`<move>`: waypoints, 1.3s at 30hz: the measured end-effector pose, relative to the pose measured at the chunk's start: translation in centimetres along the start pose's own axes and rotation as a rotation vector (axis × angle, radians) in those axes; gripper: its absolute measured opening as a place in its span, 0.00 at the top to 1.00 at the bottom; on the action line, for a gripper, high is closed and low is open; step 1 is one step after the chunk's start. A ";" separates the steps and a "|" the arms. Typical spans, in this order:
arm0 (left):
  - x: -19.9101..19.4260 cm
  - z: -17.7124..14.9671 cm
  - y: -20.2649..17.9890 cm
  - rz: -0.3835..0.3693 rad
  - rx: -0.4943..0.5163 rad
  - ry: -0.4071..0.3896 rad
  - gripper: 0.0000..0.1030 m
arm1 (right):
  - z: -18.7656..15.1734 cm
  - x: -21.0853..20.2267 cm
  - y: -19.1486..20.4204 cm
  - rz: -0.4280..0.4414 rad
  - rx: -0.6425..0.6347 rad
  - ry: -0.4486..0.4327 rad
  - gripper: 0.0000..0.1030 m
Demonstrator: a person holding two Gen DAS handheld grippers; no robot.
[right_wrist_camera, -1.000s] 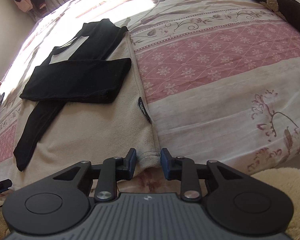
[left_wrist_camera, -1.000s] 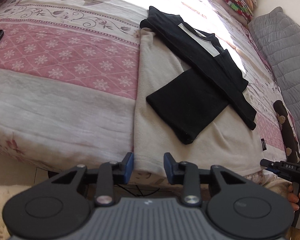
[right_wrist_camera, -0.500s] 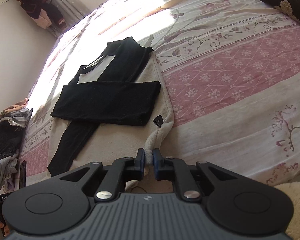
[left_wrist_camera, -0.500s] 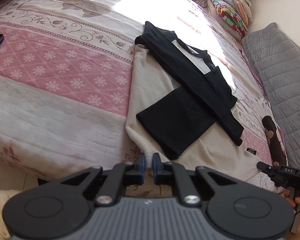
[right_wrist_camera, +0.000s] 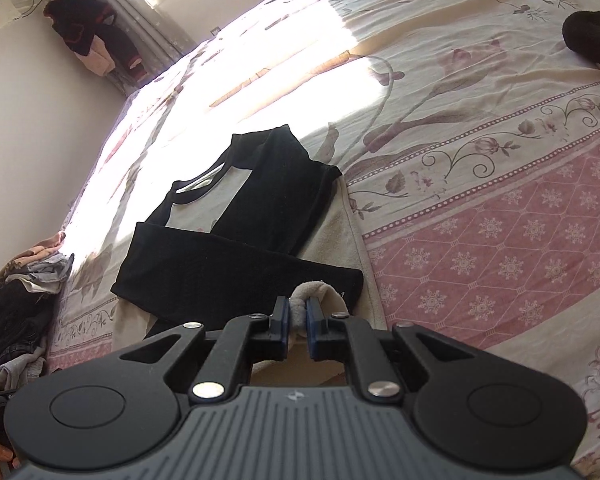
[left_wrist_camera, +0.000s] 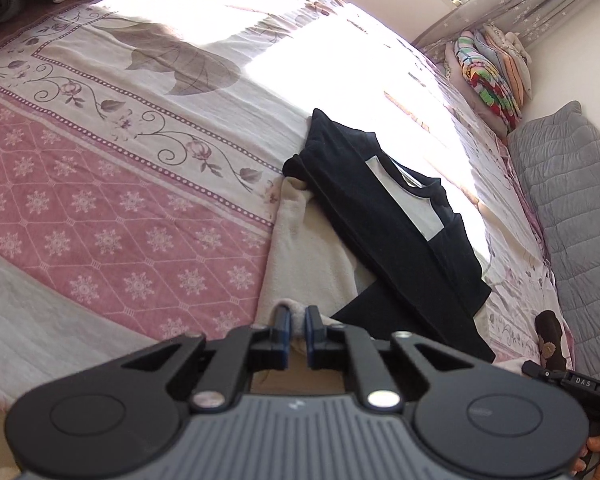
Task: Fold clothes
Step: 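Lift the beige cloth edge toward the shirt with both grippers, then fold the beige cloth over the shirt with both grippers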
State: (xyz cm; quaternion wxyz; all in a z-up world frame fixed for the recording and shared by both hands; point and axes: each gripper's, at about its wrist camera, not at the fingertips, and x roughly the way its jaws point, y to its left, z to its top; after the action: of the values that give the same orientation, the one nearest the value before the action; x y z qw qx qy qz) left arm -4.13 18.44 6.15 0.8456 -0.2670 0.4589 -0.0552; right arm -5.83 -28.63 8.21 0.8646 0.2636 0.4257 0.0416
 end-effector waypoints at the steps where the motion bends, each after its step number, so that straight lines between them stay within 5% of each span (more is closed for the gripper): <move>1: 0.5 0.6 -0.1 0.009 -0.002 -0.003 0.93 | 0.4 0.4 0.1 -0.003 -0.004 -0.003 0.90; 17: 6.2 4.1 -0.4 0.086 -0.015 -0.027 0.92 | 3.1 7.6 -1.6 -0.089 0.051 -0.023 0.90; 22: 4.5 4.1 -0.6 0.064 0.052 -0.094 0.49 | 3.4 6.2 -1.6 -0.061 0.026 -0.080 0.82; 25: 3.9 4.0 -0.2 0.035 0.071 -0.095 0.48 | 3.4 5.3 -1.5 -0.058 -0.027 -0.098 0.65; 39: 5.6 2.2 -1.6 0.021 0.216 -0.071 0.50 | 1.9 6.7 0.9 -0.060 -0.324 -0.079 0.56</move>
State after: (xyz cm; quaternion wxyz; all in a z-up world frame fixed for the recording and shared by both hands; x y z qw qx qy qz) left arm 1.12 16.07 3.79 0.8858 -0.1714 0.4226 -0.0860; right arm 0.05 -26.65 4.85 0.9128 0.1094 0.3866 0.0733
